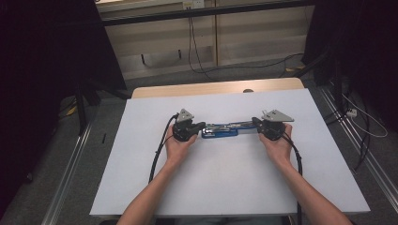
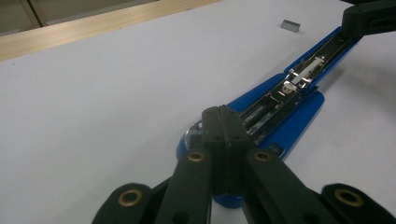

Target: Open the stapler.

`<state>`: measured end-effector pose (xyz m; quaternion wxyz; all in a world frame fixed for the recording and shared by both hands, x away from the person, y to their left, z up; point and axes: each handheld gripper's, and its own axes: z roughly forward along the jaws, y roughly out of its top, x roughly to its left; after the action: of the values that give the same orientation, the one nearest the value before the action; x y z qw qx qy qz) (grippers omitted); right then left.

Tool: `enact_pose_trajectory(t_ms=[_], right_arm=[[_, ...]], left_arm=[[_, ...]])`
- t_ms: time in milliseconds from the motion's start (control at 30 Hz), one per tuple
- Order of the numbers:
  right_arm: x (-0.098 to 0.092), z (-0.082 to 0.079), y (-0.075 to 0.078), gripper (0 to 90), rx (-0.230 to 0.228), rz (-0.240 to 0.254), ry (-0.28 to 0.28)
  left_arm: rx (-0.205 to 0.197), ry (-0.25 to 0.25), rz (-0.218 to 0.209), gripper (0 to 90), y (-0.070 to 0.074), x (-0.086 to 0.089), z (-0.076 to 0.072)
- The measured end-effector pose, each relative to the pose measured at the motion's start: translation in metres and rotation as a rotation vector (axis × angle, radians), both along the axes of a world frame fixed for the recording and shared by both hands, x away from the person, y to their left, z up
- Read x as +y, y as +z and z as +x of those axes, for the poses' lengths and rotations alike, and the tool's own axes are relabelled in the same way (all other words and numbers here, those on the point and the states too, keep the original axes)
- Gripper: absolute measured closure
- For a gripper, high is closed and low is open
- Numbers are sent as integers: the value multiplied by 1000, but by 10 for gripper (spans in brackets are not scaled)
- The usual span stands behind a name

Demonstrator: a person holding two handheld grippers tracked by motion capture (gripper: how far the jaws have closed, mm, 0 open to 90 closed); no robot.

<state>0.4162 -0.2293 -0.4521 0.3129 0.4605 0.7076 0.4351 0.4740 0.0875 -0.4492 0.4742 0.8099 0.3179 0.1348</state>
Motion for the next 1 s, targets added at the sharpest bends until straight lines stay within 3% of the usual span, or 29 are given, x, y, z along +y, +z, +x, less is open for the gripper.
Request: enact_pose_trajectory(t_ms=[133, 400, 633, 733, 867, 1000], right_arm=[[-2, 0, 0, 900, -4, 33, 14], [-3, 1, 0, 900, -7, 68, 37], [-4, -1, 5, 896, -29, 97, 54], [-5, -2, 5, 825, -25, 115, 44], [-8, -2, 6, 807, -28, 125, 44], [-8, -3, 8, 733, -38, 137, 50]], left_arm=[[-3, 3, 8, 900, 2, -1, 0], [-5, 5, -28, 900, 5, 0, -1], [-5, 1, -30, 896, 7, 1, -1], [-11, 15, -32, 818, 9, 1, -5], [-19, -2, -34, 813, 11, 0, -9], [-27, 4, -62, 710, 15, 2, -11]])
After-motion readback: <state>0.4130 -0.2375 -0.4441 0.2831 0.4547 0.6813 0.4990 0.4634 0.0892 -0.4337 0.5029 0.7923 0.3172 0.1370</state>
